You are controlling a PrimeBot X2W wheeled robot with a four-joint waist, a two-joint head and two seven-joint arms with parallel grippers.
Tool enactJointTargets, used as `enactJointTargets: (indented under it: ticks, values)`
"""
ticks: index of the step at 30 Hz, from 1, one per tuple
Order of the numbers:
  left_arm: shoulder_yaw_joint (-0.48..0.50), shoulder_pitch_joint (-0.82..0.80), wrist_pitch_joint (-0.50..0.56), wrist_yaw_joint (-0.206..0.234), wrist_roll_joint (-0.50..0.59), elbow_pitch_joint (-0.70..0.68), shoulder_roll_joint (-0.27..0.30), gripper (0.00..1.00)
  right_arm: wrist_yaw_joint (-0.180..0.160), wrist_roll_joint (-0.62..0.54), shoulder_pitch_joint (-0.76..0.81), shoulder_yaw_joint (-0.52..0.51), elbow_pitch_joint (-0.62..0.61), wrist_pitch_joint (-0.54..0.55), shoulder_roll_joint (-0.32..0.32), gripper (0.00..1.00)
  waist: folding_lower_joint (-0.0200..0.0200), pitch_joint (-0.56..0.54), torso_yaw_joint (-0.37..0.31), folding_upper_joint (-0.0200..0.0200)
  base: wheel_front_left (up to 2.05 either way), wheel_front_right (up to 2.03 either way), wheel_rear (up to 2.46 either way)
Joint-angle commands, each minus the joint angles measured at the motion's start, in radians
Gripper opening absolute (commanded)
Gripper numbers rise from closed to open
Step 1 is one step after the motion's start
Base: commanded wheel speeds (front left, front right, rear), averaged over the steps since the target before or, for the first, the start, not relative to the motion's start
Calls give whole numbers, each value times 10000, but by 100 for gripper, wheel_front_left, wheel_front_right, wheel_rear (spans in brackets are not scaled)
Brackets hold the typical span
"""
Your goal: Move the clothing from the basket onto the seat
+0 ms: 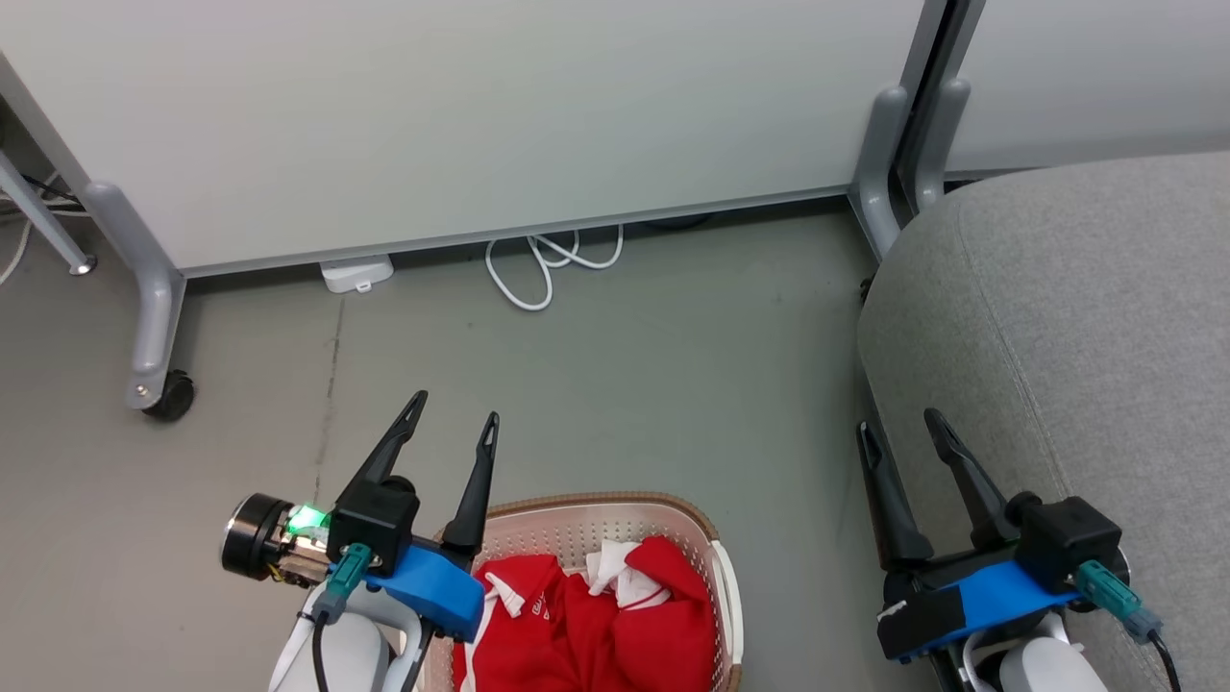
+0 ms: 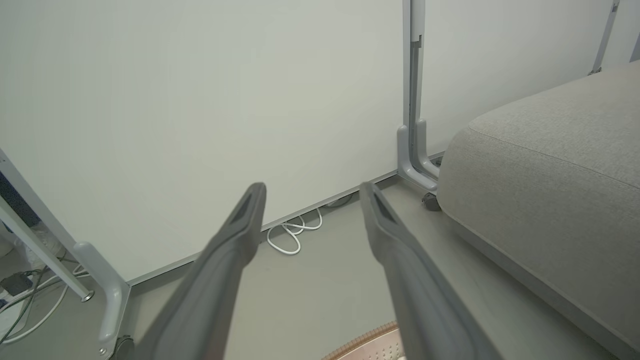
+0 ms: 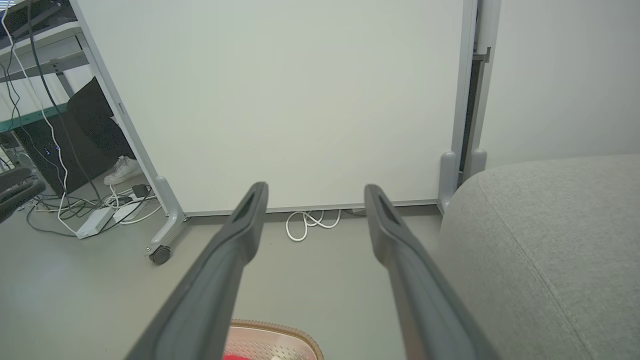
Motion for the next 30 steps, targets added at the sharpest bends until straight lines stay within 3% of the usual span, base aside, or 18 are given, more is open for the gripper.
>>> enactJointTargets:
  ticks: [1,17,30]
  values:
    - [-156,-327,-28,-49,20,164,114,100,4,-20,-226,-16,-46,-59,-53,100,0,310,-170,0,0,0,0]
    - [-2956,-2456,-28,-65,-514,2616,842,100,4,8,-1301,-47,-398,-59,-48,100,0,2541,-766,0,0,0,0]
    - [-6260,-4498,-28,-64,-981,5202,1039,100,4,-297,-2273,-140,-714,-59,-48,100,0,4564,-980,0,0,0,0]
